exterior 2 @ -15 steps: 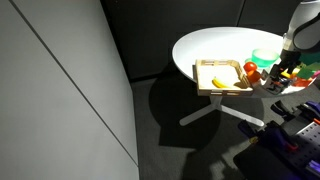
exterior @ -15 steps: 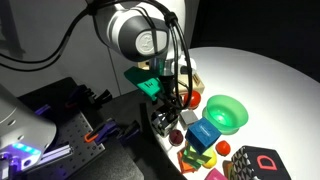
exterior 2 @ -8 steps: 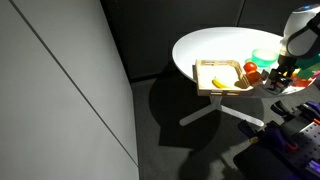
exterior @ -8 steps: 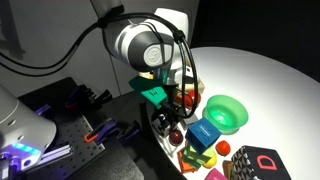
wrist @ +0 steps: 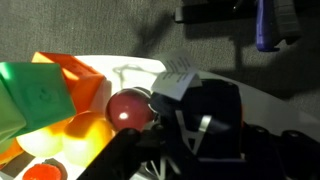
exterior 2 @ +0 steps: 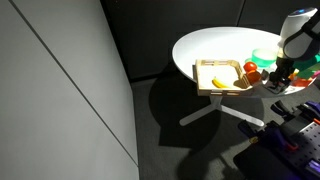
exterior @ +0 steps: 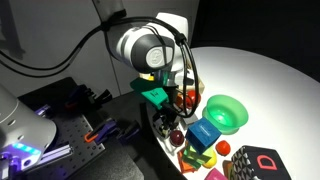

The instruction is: Pick up the soft block with the letter a on it and put it in the wooden tray

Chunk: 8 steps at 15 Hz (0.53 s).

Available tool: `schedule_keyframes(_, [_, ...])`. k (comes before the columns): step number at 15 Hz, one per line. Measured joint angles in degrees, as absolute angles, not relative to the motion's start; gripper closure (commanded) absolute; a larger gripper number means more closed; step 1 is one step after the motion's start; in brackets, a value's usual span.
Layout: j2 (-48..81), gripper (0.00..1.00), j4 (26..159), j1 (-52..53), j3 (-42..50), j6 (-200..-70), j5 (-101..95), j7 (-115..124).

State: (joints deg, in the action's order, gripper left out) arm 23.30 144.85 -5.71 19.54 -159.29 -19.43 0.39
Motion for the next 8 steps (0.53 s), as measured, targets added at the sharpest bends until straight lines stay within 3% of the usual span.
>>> schedule_keyframes(5, [20.4,0.91,144.3,-6.6,18.4,-154.7,-18.1,-1.1])
schedule_keyframes(8, [17.6,0.89,143.5,-7.2,17.2,-150.5,-17.0,-2.3])
